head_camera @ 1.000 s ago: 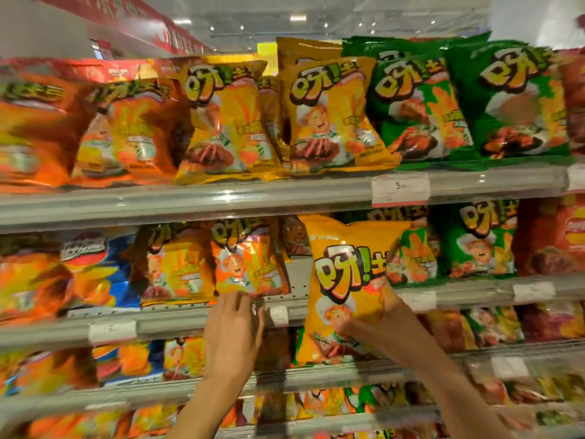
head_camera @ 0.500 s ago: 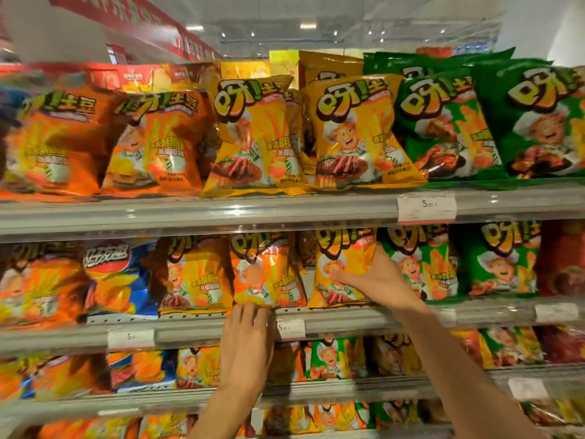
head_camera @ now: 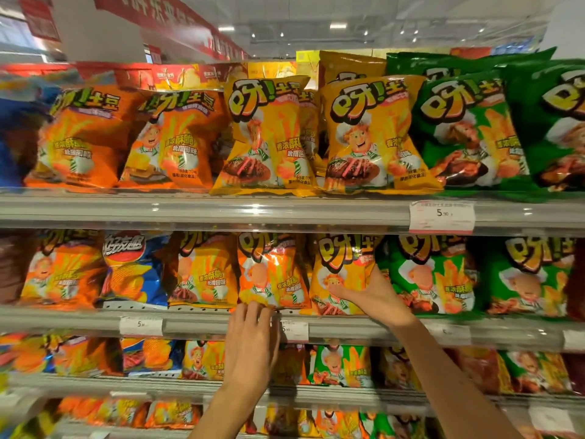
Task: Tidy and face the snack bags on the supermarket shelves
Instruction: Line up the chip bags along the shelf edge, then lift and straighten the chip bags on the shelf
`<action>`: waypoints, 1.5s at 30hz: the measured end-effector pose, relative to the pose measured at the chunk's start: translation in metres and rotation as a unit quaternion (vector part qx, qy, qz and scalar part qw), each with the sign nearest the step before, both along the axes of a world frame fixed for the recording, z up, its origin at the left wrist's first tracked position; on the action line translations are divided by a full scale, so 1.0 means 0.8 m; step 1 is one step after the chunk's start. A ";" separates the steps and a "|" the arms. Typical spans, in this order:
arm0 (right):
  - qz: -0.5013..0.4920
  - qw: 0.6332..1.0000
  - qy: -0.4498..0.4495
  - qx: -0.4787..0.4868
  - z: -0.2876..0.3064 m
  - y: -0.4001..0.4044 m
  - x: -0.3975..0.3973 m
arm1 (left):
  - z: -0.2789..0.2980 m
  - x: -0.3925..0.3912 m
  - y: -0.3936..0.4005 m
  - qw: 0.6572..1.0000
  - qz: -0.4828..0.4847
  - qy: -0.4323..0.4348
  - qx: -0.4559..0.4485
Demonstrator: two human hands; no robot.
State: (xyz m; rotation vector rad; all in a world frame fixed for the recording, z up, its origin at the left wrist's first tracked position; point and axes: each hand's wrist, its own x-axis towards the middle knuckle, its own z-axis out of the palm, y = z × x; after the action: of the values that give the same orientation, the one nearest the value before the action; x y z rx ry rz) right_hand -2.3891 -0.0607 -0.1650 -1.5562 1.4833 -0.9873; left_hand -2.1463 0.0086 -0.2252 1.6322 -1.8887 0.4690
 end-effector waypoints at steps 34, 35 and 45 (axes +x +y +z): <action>-0.231 0.937 -0.026 -0.260 -0.003 0.093 0.174 | 0.027 0.129 0.001 0.913 -0.203 0.341 0.095; -0.236 0.938 -0.010 -0.255 -0.006 0.092 0.186 | 0.030 0.144 0.001 0.907 -0.198 0.359 0.096; -0.266 0.916 0.123 -0.273 -0.017 0.077 0.248 | 0.055 0.233 -0.017 0.886 -0.106 0.442 0.091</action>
State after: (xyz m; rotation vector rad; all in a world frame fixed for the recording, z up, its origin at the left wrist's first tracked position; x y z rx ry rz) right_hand -2.1909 0.0011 -0.1786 -1.7353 1.9879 -1.6850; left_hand -1.9600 -0.0051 -0.1816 1.3630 -1.3785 -0.5018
